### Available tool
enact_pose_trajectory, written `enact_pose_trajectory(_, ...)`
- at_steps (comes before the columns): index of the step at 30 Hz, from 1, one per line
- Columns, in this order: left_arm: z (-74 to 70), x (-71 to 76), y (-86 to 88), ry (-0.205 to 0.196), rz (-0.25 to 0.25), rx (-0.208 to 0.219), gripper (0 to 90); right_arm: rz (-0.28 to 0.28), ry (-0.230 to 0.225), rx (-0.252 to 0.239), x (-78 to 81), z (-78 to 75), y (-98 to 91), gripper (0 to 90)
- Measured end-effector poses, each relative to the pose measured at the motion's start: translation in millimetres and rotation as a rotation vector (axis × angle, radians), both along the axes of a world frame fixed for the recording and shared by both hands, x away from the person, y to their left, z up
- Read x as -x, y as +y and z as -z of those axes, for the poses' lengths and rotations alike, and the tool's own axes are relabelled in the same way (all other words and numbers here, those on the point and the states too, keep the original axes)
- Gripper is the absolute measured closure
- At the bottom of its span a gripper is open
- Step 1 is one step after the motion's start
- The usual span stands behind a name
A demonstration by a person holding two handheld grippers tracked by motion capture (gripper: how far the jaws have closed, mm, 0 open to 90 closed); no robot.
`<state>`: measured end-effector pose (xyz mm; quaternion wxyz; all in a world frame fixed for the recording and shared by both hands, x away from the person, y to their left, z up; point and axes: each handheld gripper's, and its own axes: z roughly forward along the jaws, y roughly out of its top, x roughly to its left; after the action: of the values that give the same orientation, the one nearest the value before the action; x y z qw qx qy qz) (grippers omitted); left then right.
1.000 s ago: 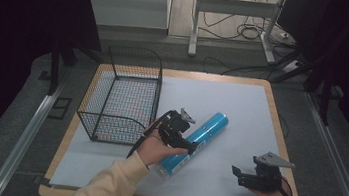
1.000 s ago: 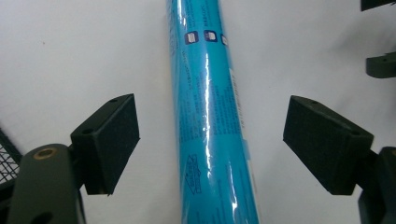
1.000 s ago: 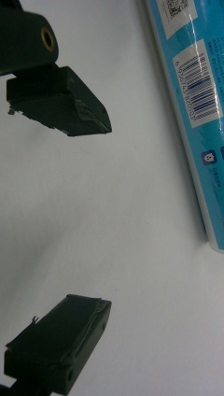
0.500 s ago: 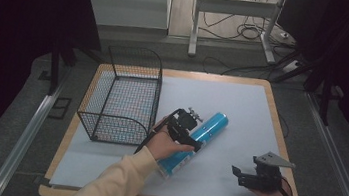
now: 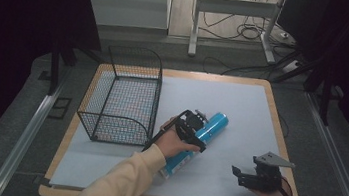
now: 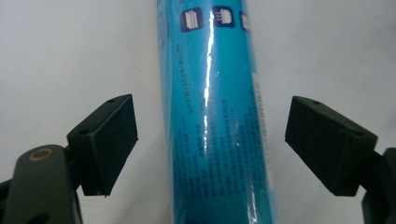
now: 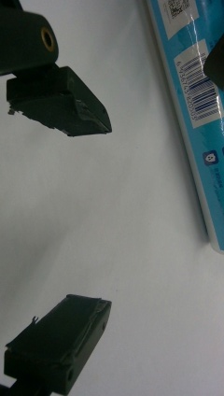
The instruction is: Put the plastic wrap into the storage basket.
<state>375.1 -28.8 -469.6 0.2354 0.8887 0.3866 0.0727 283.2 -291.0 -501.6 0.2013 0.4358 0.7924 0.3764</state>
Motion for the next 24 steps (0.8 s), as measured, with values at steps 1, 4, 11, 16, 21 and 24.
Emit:
enact_pose_trajectory(1, 1.1, -1.0, -0.2, 0.005, 0.002, 0.0, 16.6, 0.0, 0.001, 0.0, -0.2, 0.2, 0.0, 12.8)
enact_pose_trajectory(4, 4.2, -3.6, -1.7, 0.018, 0.001, -0.003, 16.4, -0.002, 0.003, 0.001, -0.5, 0.8, 0.1, 12.8)
enact_pose_trajectory(11, 18.3, -10.9, -8.3, 0.072, 0.016, -0.048, 14.2, -0.001, 0.007, 0.005, -0.8, 1.4, -0.1, 12.8)
enact_pose_trajectory(16, 24.2, -13.9, -10.8, 0.095, 0.017, -0.07, 14.7, 0.0, 0.009, 0.007, -1.2, 2.0, 0.0, 12.8)
enact_pose_trajectory(21, 25.1, -14.2, -11.6, 0.108, 0.017, -0.083, 20.4, 0.002, 0.009, 0.006, -1.3, 1.8, -0.4, 12.8)
enact_pose_trajectory(24, 24.1, -13.4, -12.0, 0.121, 0.02, -0.073, 25.9, 0.003, 0.013, 0.008, -1.3, 2.1, -0.3, 12.8)
